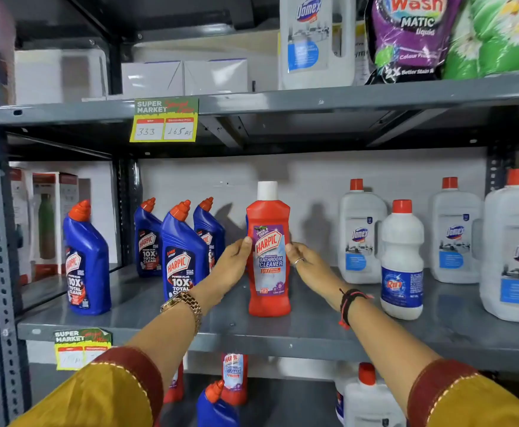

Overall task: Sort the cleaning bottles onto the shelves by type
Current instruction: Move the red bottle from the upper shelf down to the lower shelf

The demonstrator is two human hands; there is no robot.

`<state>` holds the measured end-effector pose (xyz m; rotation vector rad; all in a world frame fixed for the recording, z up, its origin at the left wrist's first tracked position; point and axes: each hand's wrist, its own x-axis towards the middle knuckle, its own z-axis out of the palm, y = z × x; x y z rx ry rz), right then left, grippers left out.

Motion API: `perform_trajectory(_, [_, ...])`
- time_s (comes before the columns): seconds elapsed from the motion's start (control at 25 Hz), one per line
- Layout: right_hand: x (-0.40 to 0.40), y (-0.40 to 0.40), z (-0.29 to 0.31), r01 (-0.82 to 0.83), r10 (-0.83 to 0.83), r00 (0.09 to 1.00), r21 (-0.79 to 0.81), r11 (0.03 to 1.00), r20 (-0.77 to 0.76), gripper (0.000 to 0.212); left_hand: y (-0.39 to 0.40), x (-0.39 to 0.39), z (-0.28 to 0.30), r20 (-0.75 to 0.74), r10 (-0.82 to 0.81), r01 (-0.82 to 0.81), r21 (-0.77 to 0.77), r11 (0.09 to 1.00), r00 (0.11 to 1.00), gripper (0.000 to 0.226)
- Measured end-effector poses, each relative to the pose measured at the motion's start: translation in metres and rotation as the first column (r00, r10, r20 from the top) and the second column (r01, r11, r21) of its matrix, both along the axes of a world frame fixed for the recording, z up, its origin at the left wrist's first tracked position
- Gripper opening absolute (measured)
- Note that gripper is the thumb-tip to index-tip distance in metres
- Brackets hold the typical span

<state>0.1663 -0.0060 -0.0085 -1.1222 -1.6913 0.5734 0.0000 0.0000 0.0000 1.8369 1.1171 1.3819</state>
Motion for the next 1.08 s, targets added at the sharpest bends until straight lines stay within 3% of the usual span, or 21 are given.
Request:
perform_trajectory(0.04, [-0.005,0.001,-0.002,-0.050,0.046,0.996,-0.041,0.998,-0.077,0.038,0.003,0.000,-0.002,0.067,-0.052,0.056,-0.052,0.997,0.996,0.031])
perform_trajectory(0.2, [-0.013,0.005,-0.014,-0.058,0.046,0.977,-0.052,0.997,-0.210,0.029,0.008,-0.002,-0.011,0.076,-0.075,0.081,-0.071,0.994,0.994,0.026])
perform_trajectory(0.6, [0.006,-0.091,-0.033,-0.119,0.127,0.954,0.048,0.992,-0.273,0.011,-0.093,-0.009,-0.029,0.135,-0.138,0.130,0.064,0.989,0.981,0.028])
perform_trajectory(0.8, [0.010,-0.132,-0.123,-0.148,0.126,0.956,-0.063,0.987,-0.266,0.015,-0.125,-0.011,-0.121,0.215,-0.175,0.197,-0.084,0.977,0.961,0.027])
perform_trajectory(1.08, [0.017,-0.122,-0.265,-0.051,-0.011,0.981,-0.315,0.948,-0.192,0.024,-0.101,0.001,-0.258,0.178,-0.120,0.178,-0.358,0.917,0.977,0.027])
